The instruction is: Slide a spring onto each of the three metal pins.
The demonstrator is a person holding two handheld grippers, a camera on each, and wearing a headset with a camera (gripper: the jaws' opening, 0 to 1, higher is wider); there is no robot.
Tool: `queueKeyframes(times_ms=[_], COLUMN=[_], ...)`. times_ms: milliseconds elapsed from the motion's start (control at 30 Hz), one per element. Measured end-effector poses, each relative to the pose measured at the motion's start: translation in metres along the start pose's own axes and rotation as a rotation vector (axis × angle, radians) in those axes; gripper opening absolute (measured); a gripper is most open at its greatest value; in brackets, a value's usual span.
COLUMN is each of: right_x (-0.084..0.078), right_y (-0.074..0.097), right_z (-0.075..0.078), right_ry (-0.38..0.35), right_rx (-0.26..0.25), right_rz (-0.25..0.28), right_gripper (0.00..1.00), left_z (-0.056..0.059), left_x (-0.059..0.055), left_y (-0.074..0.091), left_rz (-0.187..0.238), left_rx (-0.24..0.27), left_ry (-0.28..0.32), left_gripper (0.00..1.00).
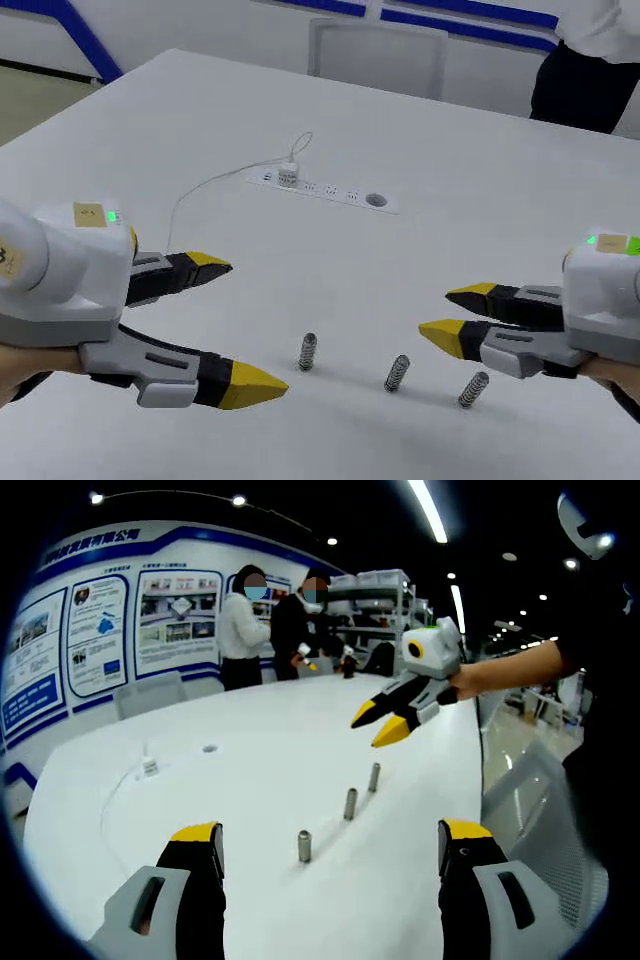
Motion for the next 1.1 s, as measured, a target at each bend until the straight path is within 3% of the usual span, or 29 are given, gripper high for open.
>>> queueKeyframes(times_ms=[267,567,933,1100], right_x=[-0.013,-0.029,-0.037,-0.044], right_y=[0.035,0.064,0.082,0.085], right_z=[0.013,0.014,0.01,0.009], right_ry=[-0.039,-0.062,-0.039,-0.018], right_rx=[-0.047,-0.064,-0.037,-0.029], right_rz=[0.019,0.036,0.032,-0.007], right_gripper=[0.43,0.51,0.71,0.79], left_z=[0.003,0.006,0.003,0.004], left_x=[0.004,0.004,0.003,0.004], left_y=[-0.003,-0.003,0.002,0.002], left_rz=[-0.015,-0.033,-0.061,-0.059], left_rx=[0.005,0.014,0.03,0.029], left_ry=[-0.015,-0.018,-0.027,-0.032], left_gripper=[0.94,0.97,1.0,1.0])
Point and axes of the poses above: the centre of the closed fingertips' face, and the gripper's own axes: y roughly backward along the fingers, z roughly to its right, x roughly out of its top, the point moved 3 cm from there along y, roughly backward along the fingers, and after that the axes turned 4 degrees about -x, right-handed, at the moved point
